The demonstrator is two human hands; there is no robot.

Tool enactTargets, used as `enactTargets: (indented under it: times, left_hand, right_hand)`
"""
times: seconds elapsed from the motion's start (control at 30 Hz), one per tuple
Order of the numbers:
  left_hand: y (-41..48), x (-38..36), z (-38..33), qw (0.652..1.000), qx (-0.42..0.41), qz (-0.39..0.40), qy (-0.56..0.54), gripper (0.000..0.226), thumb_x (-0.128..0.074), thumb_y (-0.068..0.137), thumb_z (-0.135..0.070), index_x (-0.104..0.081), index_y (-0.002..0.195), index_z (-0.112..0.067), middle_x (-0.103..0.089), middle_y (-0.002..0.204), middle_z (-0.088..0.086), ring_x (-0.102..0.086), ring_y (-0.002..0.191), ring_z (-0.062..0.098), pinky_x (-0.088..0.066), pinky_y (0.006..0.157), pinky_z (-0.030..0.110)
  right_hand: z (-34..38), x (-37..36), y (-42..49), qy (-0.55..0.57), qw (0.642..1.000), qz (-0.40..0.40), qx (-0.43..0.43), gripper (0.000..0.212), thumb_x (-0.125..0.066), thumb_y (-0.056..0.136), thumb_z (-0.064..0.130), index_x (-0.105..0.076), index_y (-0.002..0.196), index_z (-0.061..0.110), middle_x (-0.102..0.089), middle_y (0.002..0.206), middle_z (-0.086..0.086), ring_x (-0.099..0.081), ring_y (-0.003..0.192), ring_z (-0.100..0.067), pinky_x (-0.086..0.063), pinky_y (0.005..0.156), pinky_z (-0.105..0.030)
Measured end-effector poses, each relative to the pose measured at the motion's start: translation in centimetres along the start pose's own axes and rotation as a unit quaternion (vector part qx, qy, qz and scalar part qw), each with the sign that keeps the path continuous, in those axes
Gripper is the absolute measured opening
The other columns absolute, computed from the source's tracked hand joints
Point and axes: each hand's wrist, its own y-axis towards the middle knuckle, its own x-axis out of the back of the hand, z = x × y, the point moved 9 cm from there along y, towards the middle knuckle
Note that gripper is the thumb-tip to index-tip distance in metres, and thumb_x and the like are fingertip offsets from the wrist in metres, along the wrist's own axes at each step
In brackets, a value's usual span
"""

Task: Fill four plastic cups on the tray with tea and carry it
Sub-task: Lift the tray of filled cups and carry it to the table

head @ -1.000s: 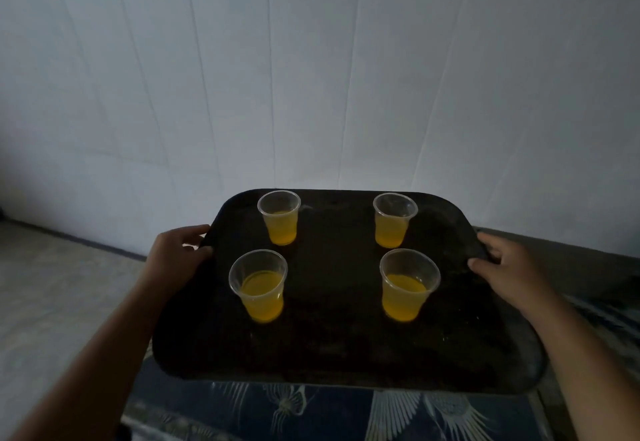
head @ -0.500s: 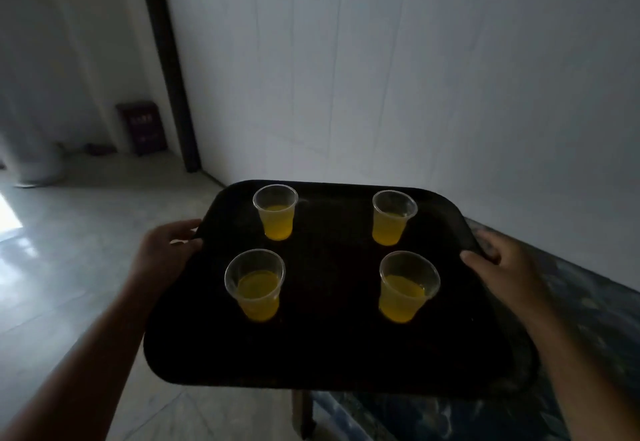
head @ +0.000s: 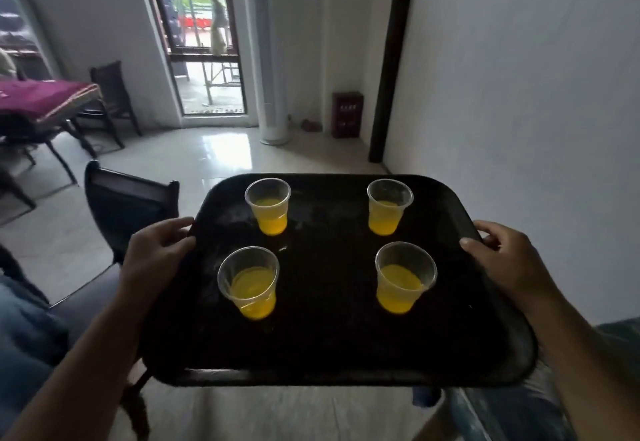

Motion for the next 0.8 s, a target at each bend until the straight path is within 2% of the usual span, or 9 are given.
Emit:
enactTargets:
  times: [0.07,0.17,0.27,0.33,0.47,0.53,0.63,0.73,0.8]
  left_hand:
    - [-1.1,4.0,2.3,0.999,0.028,-0.042,0.012,0.036,-0.071,0.091,0.003,-0.073,0.125,-0.009,-0.076,0.108,0.016,-0.070,0.096,0.025,-0.054,0.082,0.016]
    - [-3.6,9.5,5.4,0.991,0.085,-0.100,0.016,0.041,-0.070,0.092,0.002,-0.068,0.133,-0.006,-0.073,0.111,0.015,-0.068,0.103,0.029,-0.050,0.095,0.035]
    - [-7.0,14.8,8.0,0.974,0.133,-0.184,0.013,0.052,-0.071,0.092,0.004,-0.059,0.141,-0.007,-0.071,0.114,0.021,-0.069,0.102,0.033,-0.052,0.098,0.042]
    - [-9.6,17.5,9.0,0.959,0.158,-0.233,0.014,0.053,-0.069,0.092,0.005,-0.059,0.142,-0.008,-0.070,0.114,0.021,-0.068,0.099,0.031,-0.053,0.093,0.036]
    - [-15.4,21.6,9.8,0.924,0.198,-0.325,0.042,0.044,-0.066,0.093,0.008,-0.063,0.136,-0.001,-0.069,0.114,0.014,-0.063,0.101,0.025,-0.051,0.074,0.007]
    - [-18.5,23.3,10.3,0.904,0.216,-0.366,0.054,0.043,-0.066,0.092,0.008,-0.065,0.134,-0.001,-0.071,0.120,0.016,-0.067,0.105,0.027,-0.053,0.082,0.011]
    - [-23.2,24.7,10.0,0.873,0.245,-0.417,0.060,0.043,-0.067,0.092,0.008,-0.066,0.133,-0.001,-0.071,0.123,0.018,-0.066,0.109,0.026,-0.047,0.101,0.031]
    - [-27.7,25.9,9.1,0.842,0.267,-0.463,0.071,0.041,-0.065,0.092,0.010,-0.067,0.132,0.001,-0.071,0.120,0.015,-0.063,0.106,0.020,-0.043,0.100,0.030]
    - [-30.6,27.0,8.6,0.821,0.276,-0.492,0.090,0.040,-0.065,0.091,0.010,-0.068,0.130,0.002,-0.072,0.118,0.016,-0.063,0.105,0.019,-0.043,0.098,0.027]
  right_hand:
    - [2.7,-3.9,1.4,0.012,0.999,0.041,0.028,0.034,-0.069,0.093,0.021,-0.068,0.126,0.013,-0.072,0.094,-0.003,-0.068,0.094,-0.030,-0.046,0.081,-0.034]
    - [6.8,-9.8,3.3,0.024,0.992,0.098,0.073,0.045,-0.071,0.092,0.020,-0.063,0.135,0.010,-0.072,0.112,-0.012,-0.068,0.105,-0.032,-0.049,0.089,-0.038]
    - [10.9,-15.6,4.5,0.037,0.979,0.163,0.116,0.046,-0.072,0.091,0.023,-0.063,0.135,0.015,-0.073,0.111,-0.012,-0.070,0.101,-0.032,-0.054,0.092,-0.045]
    - [13.9,-19.1,4.7,0.048,0.965,0.208,0.152,0.045,-0.071,0.092,0.022,-0.063,0.136,0.015,-0.074,0.110,-0.012,-0.070,0.096,-0.030,-0.053,0.087,-0.041]
    - [19.9,-24.8,4.4,0.066,0.931,0.276,0.230,0.042,-0.069,0.093,0.019,-0.065,0.135,0.016,-0.076,0.108,-0.012,-0.071,0.092,-0.029,-0.053,0.084,-0.039]
    - [22.6,-27.1,3.8,0.073,0.912,0.304,0.267,0.037,-0.069,0.093,0.018,-0.068,0.130,0.016,-0.077,0.102,-0.011,-0.072,0.088,-0.028,-0.054,0.083,-0.039]
    - [26.0,-30.4,2.2,0.080,0.880,0.349,0.313,0.034,-0.068,0.093,0.017,-0.070,0.126,0.017,-0.076,0.094,-0.009,-0.072,0.084,-0.027,-0.057,0.084,-0.042]
    - [28.7,-33.8,-0.3,0.085,0.848,0.403,0.333,0.033,-0.066,0.090,0.011,-0.072,0.121,0.022,-0.076,0.084,-0.006,-0.072,0.081,-0.029,-0.058,0.084,-0.047]
    - [30.4,-35.8,-2.4,0.087,0.831,0.429,0.344,0.032,-0.065,0.087,0.009,-0.074,0.109,0.030,-0.074,0.078,-0.005,-0.071,0.079,-0.031,-0.057,0.082,-0.048]
